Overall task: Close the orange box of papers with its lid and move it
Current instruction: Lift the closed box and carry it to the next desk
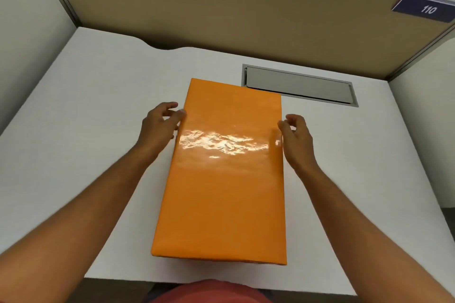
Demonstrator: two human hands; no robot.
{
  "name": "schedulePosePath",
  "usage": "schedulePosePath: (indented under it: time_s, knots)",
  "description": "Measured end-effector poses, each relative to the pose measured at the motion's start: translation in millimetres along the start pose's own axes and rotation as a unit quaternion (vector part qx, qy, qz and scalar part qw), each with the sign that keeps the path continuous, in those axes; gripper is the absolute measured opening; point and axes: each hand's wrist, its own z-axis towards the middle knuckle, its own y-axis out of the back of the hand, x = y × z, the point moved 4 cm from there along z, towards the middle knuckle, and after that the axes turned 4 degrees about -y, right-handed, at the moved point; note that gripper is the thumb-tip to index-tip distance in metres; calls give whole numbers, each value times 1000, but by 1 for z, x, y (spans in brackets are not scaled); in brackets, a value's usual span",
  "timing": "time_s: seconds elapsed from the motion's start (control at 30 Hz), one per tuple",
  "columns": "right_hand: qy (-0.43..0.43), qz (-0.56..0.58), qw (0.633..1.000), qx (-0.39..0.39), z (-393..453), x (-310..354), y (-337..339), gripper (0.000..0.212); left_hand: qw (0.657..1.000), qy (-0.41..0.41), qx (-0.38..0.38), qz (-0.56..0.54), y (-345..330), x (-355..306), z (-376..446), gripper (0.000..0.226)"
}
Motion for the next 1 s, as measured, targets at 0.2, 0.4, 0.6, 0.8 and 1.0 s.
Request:
schedulePosePath:
  time_s: [0.2,0.4,0.6,0.8,1.0]
  knots:
    - [37,-45,998,27,72,21,-17,43,997,28,40,-61,-20,-20,62,53]
    - [45,-84,995,-4,93,12,-26,41,995,50,12,-86,-31,-11,80,54]
    - [20,-100,994,-22,94,13,-29,44,996,44,-11,-81,-34,-7,81,53]
    - [-50,-57,997,32,73,16,-27,57,999,40,-9,-28,-28,-20,59,66]
    - [-120,-20,989,84,-40,-15,-17,62,994,70,80,39,-11,3,-28,91]
